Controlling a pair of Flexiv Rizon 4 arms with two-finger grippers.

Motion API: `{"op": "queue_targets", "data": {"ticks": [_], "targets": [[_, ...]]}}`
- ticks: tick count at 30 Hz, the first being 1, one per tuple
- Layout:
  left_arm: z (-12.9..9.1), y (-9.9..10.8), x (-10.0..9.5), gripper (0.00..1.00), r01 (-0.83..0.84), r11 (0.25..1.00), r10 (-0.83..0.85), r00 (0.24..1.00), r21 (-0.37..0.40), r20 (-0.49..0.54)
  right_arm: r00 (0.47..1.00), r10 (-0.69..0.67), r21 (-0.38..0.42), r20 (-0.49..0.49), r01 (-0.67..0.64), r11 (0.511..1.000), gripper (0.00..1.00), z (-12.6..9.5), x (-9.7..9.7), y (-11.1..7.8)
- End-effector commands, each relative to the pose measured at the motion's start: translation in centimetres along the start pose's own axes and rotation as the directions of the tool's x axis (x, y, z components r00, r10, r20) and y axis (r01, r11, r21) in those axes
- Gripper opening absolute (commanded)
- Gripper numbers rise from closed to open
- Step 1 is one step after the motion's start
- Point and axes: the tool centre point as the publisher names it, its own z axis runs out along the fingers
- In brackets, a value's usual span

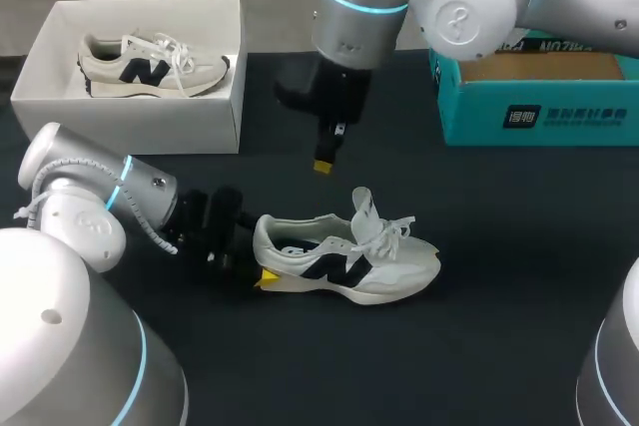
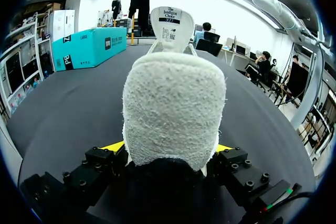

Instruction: Take the shoe out of the shoebox, open the shoe tongue, remove and reinsert the insole, then place the shoe into the shoebox

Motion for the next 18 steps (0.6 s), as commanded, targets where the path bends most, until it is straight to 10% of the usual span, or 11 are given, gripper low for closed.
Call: {"op": "queue_targets", "data": {"ticks": [1,18], "targets": [[0.1,0.1,0.0,0.0,0.0,1.0,0.0,1.0,-0.002,0.0,1.0,-0.005,0.008,0.001,0.005,1.0,0.0,1.5,-0.2,0.1],[0.1,0.1,0.0,0.0,0.0,1.0,0.0,1.0,-0.002,0.0,0.999,0.034,0.032,-0.04,-0.033,0.999,0.0,7.2,0.5,-0.3]]}}
